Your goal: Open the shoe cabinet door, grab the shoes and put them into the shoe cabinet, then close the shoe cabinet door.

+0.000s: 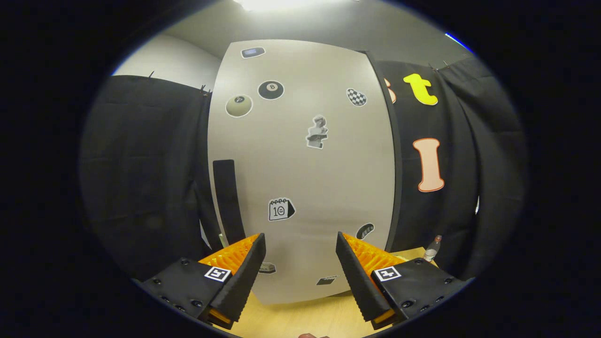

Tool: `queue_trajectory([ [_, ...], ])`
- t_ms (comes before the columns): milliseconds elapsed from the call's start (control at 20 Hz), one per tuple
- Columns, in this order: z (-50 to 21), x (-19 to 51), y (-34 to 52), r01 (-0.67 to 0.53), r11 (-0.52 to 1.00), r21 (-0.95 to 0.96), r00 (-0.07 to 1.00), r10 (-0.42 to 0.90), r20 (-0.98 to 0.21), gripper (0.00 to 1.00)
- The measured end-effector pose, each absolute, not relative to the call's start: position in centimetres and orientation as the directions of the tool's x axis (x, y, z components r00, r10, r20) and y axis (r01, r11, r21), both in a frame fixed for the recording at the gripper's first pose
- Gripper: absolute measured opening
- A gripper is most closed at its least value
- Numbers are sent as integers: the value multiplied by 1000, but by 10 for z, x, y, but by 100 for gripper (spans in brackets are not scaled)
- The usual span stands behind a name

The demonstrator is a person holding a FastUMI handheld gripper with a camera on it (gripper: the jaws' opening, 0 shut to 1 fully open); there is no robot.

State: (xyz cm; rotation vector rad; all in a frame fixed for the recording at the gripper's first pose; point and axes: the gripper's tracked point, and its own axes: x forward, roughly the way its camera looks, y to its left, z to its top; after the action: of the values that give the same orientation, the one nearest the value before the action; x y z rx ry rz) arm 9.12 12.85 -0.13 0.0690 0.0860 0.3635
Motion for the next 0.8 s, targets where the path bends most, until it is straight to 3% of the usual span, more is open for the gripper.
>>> queue_trajectory([
  [800,5,80,160,-419,905,72,902,424,-81,95],
])
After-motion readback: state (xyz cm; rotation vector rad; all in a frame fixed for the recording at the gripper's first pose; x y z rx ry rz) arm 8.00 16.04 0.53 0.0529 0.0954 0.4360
